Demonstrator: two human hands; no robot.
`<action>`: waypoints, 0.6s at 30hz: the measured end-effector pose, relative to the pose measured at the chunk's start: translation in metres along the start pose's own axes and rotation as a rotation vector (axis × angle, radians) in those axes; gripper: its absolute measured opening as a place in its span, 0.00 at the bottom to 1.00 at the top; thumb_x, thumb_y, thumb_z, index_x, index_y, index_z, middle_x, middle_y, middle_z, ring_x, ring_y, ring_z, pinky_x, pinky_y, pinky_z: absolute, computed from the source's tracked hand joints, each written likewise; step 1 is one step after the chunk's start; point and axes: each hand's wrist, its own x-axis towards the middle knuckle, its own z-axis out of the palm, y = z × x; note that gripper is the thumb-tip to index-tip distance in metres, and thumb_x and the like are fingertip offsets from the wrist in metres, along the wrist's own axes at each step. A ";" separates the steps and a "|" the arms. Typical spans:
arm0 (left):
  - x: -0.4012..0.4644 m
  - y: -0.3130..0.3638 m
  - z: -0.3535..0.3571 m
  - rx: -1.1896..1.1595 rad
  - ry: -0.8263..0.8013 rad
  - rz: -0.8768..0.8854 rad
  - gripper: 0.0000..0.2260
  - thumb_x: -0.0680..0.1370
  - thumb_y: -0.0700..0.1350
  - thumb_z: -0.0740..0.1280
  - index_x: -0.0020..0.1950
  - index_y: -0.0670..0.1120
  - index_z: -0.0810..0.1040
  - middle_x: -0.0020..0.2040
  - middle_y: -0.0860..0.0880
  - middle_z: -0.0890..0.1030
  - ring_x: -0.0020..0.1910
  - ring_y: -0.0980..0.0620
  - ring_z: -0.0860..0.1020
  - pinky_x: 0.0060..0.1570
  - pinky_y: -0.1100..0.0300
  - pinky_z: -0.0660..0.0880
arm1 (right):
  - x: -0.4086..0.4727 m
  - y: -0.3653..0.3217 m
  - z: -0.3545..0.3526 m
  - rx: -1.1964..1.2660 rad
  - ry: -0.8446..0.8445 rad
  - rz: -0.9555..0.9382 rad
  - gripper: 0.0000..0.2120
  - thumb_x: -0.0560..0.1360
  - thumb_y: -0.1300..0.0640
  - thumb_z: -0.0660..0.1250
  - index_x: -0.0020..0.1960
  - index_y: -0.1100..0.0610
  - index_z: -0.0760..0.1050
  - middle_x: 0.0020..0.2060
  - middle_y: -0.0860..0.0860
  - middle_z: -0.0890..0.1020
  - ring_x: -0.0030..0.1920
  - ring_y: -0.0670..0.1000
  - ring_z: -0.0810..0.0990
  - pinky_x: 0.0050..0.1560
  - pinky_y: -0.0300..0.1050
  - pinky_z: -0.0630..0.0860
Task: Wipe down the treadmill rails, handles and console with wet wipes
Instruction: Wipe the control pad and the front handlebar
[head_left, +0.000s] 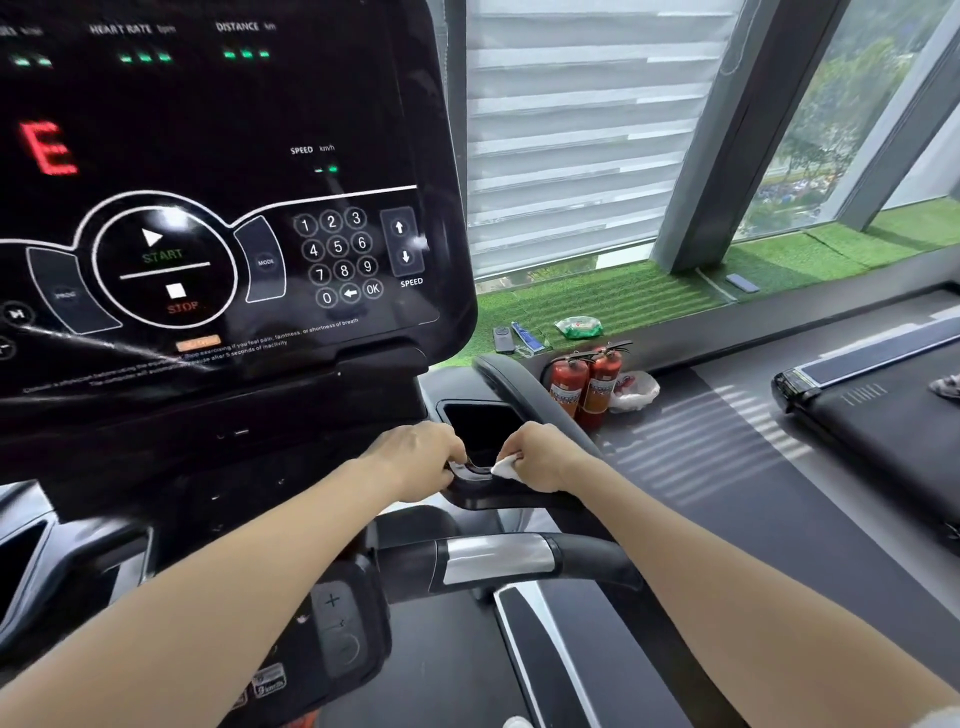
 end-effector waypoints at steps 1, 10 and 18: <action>-0.002 -0.002 0.000 0.003 -0.002 -0.004 0.15 0.78 0.44 0.62 0.63 0.54 0.76 0.63 0.55 0.74 0.61 0.50 0.74 0.59 0.55 0.71 | 0.000 -0.003 0.002 0.009 0.007 -0.014 0.11 0.76 0.60 0.63 0.55 0.56 0.82 0.52 0.55 0.83 0.54 0.54 0.79 0.48 0.37 0.70; -0.025 -0.020 -0.012 -0.120 0.122 -0.082 0.14 0.77 0.44 0.65 0.62 0.53 0.78 0.57 0.52 0.76 0.58 0.49 0.75 0.56 0.55 0.73 | 0.004 -0.033 0.014 0.855 -0.041 0.011 0.11 0.78 0.70 0.59 0.56 0.65 0.77 0.39 0.54 0.78 0.41 0.50 0.76 0.46 0.43 0.77; -0.034 -0.024 -0.011 -0.937 0.230 -0.235 0.07 0.76 0.44 0.69 0.54 0.47 0.77 0.50 0.50 0.79 0.49 0.53 0.76 0.52 0.61 0.73 | -0.006 -0.054 -0.004 1.142 -0.038 -0.017 0.11 0.78 0.71 0.57 0.57 0.63 0.73 0.47 0.56 0.77 0.47 0.53 0.78 0.53 0.48 0.77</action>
